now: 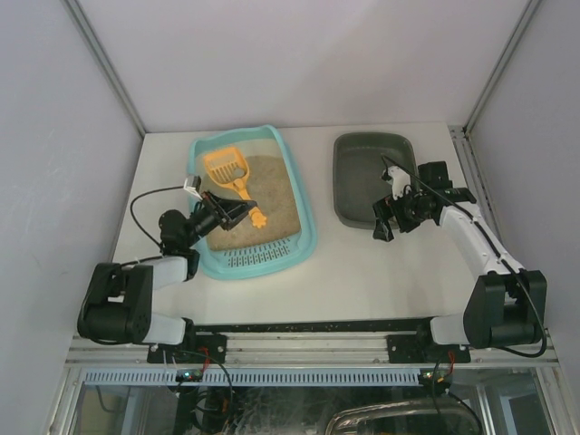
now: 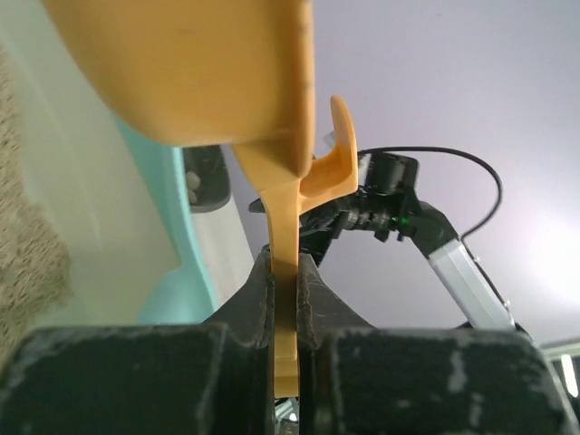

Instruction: Clean the litter box

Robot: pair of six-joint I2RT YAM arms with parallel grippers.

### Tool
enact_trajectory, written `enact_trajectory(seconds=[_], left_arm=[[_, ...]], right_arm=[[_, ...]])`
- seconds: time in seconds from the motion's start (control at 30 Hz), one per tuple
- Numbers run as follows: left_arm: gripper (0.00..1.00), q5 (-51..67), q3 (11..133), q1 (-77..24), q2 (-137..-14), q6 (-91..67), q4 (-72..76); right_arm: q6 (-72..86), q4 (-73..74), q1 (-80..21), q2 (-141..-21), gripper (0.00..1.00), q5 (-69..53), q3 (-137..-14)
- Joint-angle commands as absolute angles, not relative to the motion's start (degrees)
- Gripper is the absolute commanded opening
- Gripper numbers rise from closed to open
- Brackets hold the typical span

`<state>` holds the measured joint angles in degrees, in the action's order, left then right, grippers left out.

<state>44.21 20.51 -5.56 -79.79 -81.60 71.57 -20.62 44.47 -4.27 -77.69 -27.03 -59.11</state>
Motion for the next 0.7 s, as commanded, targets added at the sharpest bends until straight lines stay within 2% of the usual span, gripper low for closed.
enact_trajectory(seconds=[0.0,0.07,0.1,0.2,0.27,0.3,0.33,0.37,0.5,0.67], left_arm=[[0.00,41.38,24.96,-3.88,-74.00,-69.48,48.52],[0.00,37.63,34.33,-6.41,-72.54,-53.82,19.62],[0.00,39.06,37.18,-8.00,-72.43,-50.79,14.94],[0.00,46.09,30.96,-5.95,-72.48,-69.81,44.39],[0.01,51.08,34.76,-7.27,-75.72,-69.83,42.49],[0.00,52.73,33.69,-7.58,-76.98,-75.37,50.94],[0.00,52.54,30.77,-6.92,-79.32,-84.90,73.62],[0.00,52.19,29.17,-5.80,-81.86,-93.88,84.10],[0.00,55.31,30.92,-5.28,-88.32,-97.44,85.46],[0.00,49.11,21.40,3.21,-83.13,-94.30,81.36]], right_arm=[[-21.16,41.89,-4.51,-77.03,1.00,-26.14,-58.87],[-21.23,42.29,-4.52,-77.29,1.00,-26.44,-58.89],[-21.33,42.47,-4.46,-77.34,1.00,-26.76,-58.84],[-21.75,41.86,-4.40,-77.32,1.00,-25.50,-58.38],[-22.09,41.87,-4.45,-77.73,1.00,-24.88,-58.36],[-22.28,41.92,-4.54,-77.71,1.00,-24.82,-58.34],[-22.35,41.96,-4.58,-77.63,1.00,-24.80,-58.36],[-22.39,41.91,-4.63,-77.49,1.00,-24.89,-58.24],[-22.18,42.22,-4.82,-76.61,1.00,-24.72,-58.18],[-21.97,42.21,-4.55,-73.93,1.00,-25.65,-57.93]])
